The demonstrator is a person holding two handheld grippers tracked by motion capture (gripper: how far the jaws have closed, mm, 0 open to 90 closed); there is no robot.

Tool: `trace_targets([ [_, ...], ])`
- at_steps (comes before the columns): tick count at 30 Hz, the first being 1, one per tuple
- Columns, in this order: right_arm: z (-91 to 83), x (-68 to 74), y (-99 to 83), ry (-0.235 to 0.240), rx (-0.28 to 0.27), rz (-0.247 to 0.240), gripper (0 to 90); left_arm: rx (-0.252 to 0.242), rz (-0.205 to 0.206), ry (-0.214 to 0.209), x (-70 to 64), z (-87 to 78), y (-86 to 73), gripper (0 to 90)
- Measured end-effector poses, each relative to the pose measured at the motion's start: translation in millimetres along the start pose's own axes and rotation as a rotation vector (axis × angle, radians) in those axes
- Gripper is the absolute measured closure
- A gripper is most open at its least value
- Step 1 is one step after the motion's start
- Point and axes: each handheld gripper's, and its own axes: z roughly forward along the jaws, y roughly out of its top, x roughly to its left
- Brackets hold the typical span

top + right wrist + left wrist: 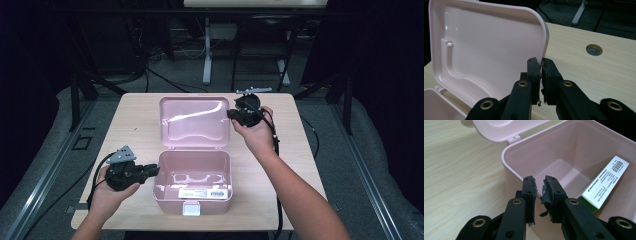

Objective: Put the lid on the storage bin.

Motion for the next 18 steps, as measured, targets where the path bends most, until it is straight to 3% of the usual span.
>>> trace_targets([
  [18,-31.0,16.1,-14.4,-0.002,-0.092,-0.082,85.8,0.0,-0.002,0.001,-0.1,-0.1,-0.1,78.5],
])
